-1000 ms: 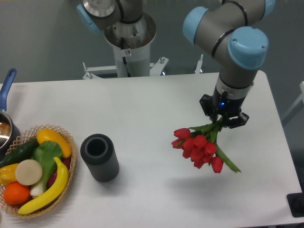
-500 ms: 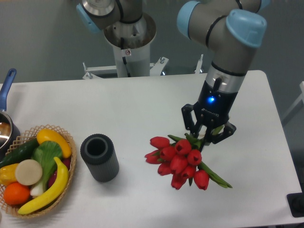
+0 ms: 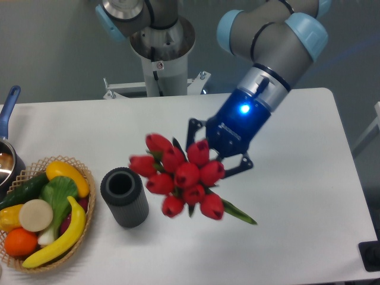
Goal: Insert the flowers into the vase
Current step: 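Carry the tulips over the dark grey vase, stems pointing down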
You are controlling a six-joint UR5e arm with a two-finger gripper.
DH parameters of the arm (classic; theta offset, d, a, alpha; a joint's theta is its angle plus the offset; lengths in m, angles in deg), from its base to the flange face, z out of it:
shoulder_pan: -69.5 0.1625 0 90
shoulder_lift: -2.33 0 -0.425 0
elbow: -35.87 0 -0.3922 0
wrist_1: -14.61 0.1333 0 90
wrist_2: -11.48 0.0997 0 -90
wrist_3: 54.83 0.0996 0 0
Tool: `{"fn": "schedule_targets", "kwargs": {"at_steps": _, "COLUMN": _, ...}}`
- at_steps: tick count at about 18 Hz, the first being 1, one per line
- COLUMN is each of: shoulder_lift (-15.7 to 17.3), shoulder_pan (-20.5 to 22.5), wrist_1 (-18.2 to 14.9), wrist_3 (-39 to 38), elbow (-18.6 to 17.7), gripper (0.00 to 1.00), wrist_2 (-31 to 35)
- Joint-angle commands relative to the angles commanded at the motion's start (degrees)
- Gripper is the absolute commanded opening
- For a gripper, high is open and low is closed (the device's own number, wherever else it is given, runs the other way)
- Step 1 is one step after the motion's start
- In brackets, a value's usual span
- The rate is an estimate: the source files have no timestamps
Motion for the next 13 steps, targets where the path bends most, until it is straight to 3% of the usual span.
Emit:
{"fn": "schedule_targets", "kwargs": {"at_steps": 3, "shoulder_lift": 2.02, "shoulder_pan": -0.35, "wrist_1": 1.22, "wrist_3": 0.0, "elbow": -3.34, "gripper": 0.0, "wrist_2": -4.24}}
{"fn": "schedule_targets", "kwargs": {"at_steps": 6, "shoulder_lift": 1.68, "shoulder_pan": -1.14, "wrist_1": 7.19, "wrist_3": 0.61, "elbow": -8.0, "gripper": 0.0, "wrist_2": -12.56}}
{"fn": "schedule_targets", "kwargs": {"at_steps": 13, "shoulder_lift": 0.19, "shoulder_pan": -4.39, "wrist_1": 8.17, "wrist_3": 0.97, "elbow": -9.5, "gripper": 0.0, "wrist_2": -15.41}}
